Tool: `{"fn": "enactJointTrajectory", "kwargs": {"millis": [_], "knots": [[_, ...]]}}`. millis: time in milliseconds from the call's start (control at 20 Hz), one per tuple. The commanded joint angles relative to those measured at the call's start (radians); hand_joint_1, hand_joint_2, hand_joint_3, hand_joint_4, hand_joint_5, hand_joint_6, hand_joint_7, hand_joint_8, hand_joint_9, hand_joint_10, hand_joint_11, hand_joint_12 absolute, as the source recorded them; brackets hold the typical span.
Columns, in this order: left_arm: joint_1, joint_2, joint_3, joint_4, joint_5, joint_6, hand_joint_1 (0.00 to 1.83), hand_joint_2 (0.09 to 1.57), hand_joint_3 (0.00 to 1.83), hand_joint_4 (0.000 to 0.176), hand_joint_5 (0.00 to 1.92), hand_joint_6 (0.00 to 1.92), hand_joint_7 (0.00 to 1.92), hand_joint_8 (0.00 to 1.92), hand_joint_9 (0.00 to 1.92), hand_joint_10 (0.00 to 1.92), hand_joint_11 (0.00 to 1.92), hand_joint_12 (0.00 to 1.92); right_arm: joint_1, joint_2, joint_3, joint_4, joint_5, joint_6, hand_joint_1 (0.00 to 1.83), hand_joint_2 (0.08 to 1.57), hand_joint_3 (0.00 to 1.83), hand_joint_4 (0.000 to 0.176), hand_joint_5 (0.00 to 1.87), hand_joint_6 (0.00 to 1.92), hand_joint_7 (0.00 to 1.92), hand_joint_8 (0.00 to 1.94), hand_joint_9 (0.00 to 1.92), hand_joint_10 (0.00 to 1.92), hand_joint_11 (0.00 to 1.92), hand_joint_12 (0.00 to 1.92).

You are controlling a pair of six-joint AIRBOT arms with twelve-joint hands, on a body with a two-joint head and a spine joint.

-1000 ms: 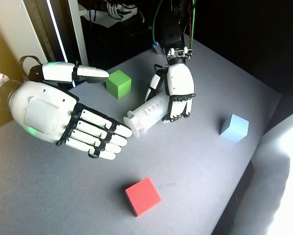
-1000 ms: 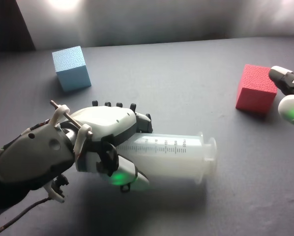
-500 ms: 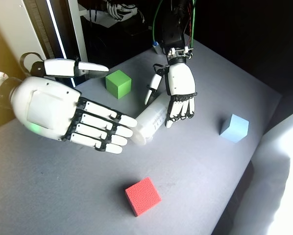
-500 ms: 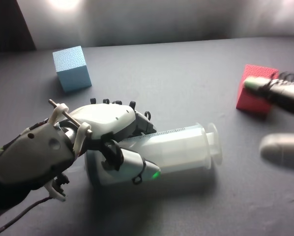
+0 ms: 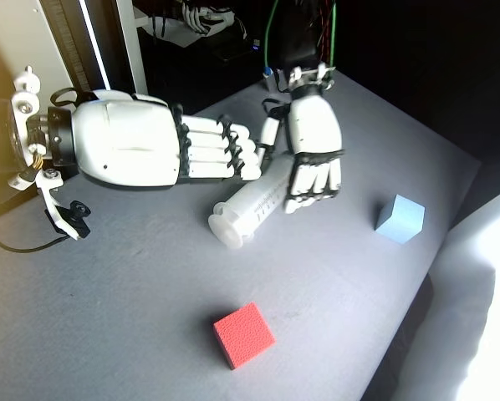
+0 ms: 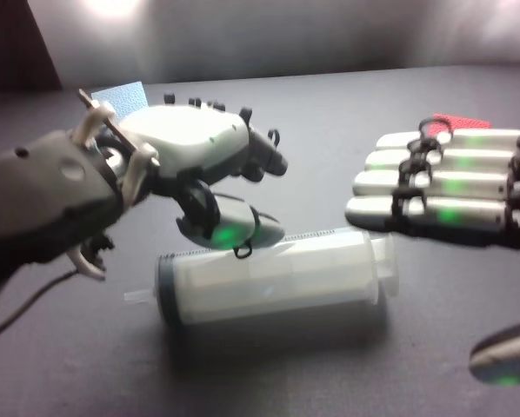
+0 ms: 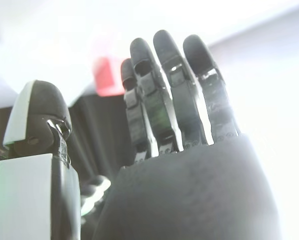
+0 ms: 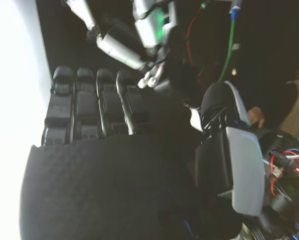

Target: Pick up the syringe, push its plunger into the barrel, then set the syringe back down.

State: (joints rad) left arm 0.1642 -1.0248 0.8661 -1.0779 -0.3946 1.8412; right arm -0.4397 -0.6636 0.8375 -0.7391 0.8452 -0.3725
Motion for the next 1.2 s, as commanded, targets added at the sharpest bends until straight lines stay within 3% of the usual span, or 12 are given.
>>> {"fn": "enactJointTrajectory", "kwargs": {"millis": [0, 100, 150, 250, 350, 550, 650, 700, 750, 800, 850, 1150], "knots": [[-0.019, 0.023, 0.002, 0.034, -0.002, 0.015, 0.64, 1.17, 0.00, 0.000, 0.56, 0.00, 0.71, 0.00, 0.51, 0.43, 0.12, 1.22, 0.008, 0.009, 0.000, 0.047, 0.136, -0.005, 0.00, 1.16, 0.00, 0.000, 0.00, 0.00, 0.00, 0.00, 0.00, 0.00, 0.00, 0.00], [-0.059, 0.048, 0.020, 0.135, 0.084, -0.004, 0.50, 1.15, 0.00, 0.000, 0.45, 0.00, 0.58, 0.00, 0.52, 0.18, 0.06, 1.17, 0.008, 0.016, 0.000, 0.033, 0.154, 0.007, 0.00, 1.16, 0.00, 0.000, 0.00, 0.00, 0.00, 0.00, 0.00, 0.00, 0.00, 0.00], [-0.070, 0.053, 0.035, 0.237, 0.131, -0.085, 0.50, 1.15, 0.00, 0.000, 0.45, 0.00, 0.58, 0.00, 0.52, 0.18, 0.06, 1.17, 0.007, 0.020, 0.000, 0.028, 0.154, 0.029, 0.00, 1.16, 0.00, 0.000, 0.00, 0.00, 0.00, 0.00, 0.00, 0.00, 0.00, 0.00], [-0.087, 0.074, 0.071, 0.791, 0.193, -0.557, 0.43, 1.14, 0.00, 0.000, 0.36, 0.00, 0.49, 0.00, 0.48, 0.06, 0.00, 1.11, 0.004, 0.020, 0.004, 0.030, 0.118, 0.028, 0.00, 1.16, 0.00, 0.000, 0.00, 0.00, 0.00, 0.00, 0.00, 0.00, 0.00, 0.00], [-0.074, 0.087, 0.099, 1.212, 0.091, -0.938, 0.33, 1.08, 0.00, 0.000, 0.30, 0.00, 0.39, 0.00, 0.39, 0.00, 0.00, 0.90, 0.002, 0.019, 0.003, 0.027, 0.094, 0.027, 0.00, 1.16, 0.00, 0.000, 0.00, 0.00, 0.00, 0.00, 0.00, 0.00, 0.00, 0.00], [-0.064, 0.094, 0.173, 1.703, -0.111, -1.330, 0.20, 1.06, 0.00, 0.000, 0.24, 0.00, 0.32, 0.00, 0.32, 0.00, 0.00, 0.74, 0.074, 0.000, -0.010, -0.073, 0.065, 0.075, 0.00, 1.15, 0.00, 0.000, 0.00, 0.00, 0.00, 0.00, 0.00, 0.00, 0.00, 0.00], [-0.088, 0.110, 0.195, 2.012, -0.163, -1.564, 0.18, 1.06, 0.00, 0.000, 0.23, 0.00, 0.32, 0.00, 0.32, 0.00, 0.00, 0.73, 0.110, 0.000, -0.007, -0.236, 0.044, 0.165, 0.00, 1.15, 0.00, 0.000, 0.00, 0.00, 0.00, 0.00, 0.00, 0.00, 0.00, 0.00], [-0.099, 0.119, 0.197, 2.118, -0.174, -1.656, 0.04, 1.12, 0.01, 0.000, 0.20, 0.00, 0.26, 0.00, 0.25, 0.00, 0.00, 0.60, 0.125, 0.000, -0.007, -0.289, 0.040, 0.184, 0.00, 1.15, 0.00, 0.000, 0.00, 0.00, 0.00, 0.00, 0.00, 0.00, 0.00, 0.00], [-0.111, 0.130, 0.196, 2.226, -0.184, -1.751, 0.04, 1.12, 0.01, 0.000, 0.20, 0.00, 0.26, 0.00, 0.25, 0.00, 0.00, 0.60, 0.133, -0.001, -0.006, -0.307, 0.039, 0.190, 0.00, 1.15, 0.00, 0.000, 0.00, 0.00, 0.00, 0.00, 0.00, 0.00, 0.00, 0.00], [-0.130, 0.139, 0.195, 2.324, -0.196, -1.831, 0.01, 1.13, 0.01, 0.000, 0.09, 0.01, 0.12, 0.01, 0.10, 0.01, 0.00, 0.24, 0.137, -0.002, -0.001, -0.311, 0.040, 0.189, 0.00, 1.15, 0.00, 0.000, 0.00, 0.00, 0.00, 0.00, 0.00, 0.00, 0.00, 0.00], [-0.134, 0.149, 0.196, 2.369, -0.208, -1.872, 0.00, 1.13, 0.00, 0.000, 0.03, 0.00, 0.04, 0.00, 0.01, 0.00, 0.00, 0.02, 0.144, -0.012, 0.014, -0.316, 0.052, 0.191, 0.00, 1.15, 0.00, 0.000, 0.00, 0.00, 0.00, 0.00, 0.00, 0.00, 0.00, 0.00], [-0.125, 0.166, 0.197, 2.367, -0.221, -1.877, 0.00, 1.13, 0.00, 0.000, 0.03, 0.01, 0.01, 0.01, 0.00, 0.00, 0.00, 0.00, 0.205, -0.071, 0.129, -0.416, 0.121, 0.158, 0.00, 1.14, 0.00, 0.000, 0.00, 0.00, 0.00, 0.00, 0.00, 0.00, 0.00, 0.00]]}}
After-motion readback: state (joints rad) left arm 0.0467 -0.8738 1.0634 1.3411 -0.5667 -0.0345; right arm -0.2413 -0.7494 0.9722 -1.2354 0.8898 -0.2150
